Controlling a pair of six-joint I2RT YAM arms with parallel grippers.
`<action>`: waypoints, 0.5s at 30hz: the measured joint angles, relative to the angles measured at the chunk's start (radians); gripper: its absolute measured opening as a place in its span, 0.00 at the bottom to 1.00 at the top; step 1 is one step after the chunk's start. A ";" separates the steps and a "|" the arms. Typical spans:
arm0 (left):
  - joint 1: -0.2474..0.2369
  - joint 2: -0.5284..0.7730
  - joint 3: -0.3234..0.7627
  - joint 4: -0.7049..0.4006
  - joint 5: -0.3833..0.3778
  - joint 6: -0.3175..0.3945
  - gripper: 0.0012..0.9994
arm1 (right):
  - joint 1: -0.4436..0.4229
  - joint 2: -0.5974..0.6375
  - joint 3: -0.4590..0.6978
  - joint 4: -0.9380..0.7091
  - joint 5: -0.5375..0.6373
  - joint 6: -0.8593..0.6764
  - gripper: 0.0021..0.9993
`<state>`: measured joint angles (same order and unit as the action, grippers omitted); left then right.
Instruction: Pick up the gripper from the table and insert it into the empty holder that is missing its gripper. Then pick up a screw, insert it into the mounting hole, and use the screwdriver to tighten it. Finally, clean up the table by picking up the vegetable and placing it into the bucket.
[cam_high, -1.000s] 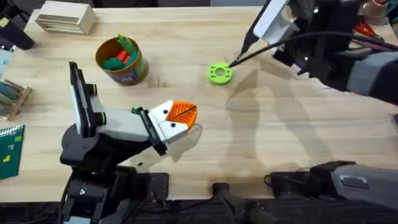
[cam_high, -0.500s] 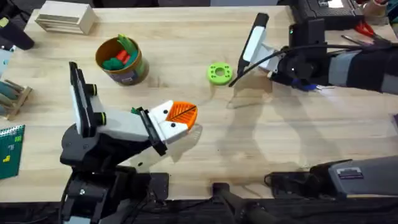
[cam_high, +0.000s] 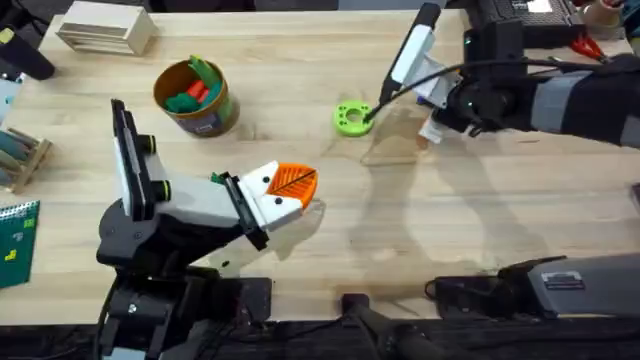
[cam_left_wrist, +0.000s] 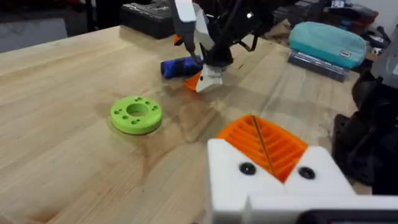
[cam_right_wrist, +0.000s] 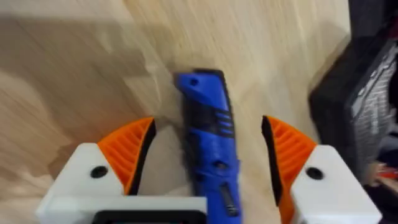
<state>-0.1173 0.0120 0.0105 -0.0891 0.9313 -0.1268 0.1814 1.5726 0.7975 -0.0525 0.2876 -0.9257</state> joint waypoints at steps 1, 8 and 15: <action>0.000 0.000 0.000 0.000 0.000 0.000 0.01 | 0.012 -0.004 0.000 -0.008 -0.001 0.039 0.99; 0.000 0.000 0.000 0.000 0.000 0.000 0.01 | 0.090 -0.099 0.153 -0.338 -0.024 0.398 0.99; 0.000 0.000 0.000 0.000 0.000 0.004 0.70 | 0.177 -0.128 0.354 -0.603 -0.292 0.632 0.99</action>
<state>-0.1173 0.0120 0.0105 -0.0891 0.9314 -0.1232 0.3585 1.4448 1.1519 -0.6558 -0.0040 -0.2934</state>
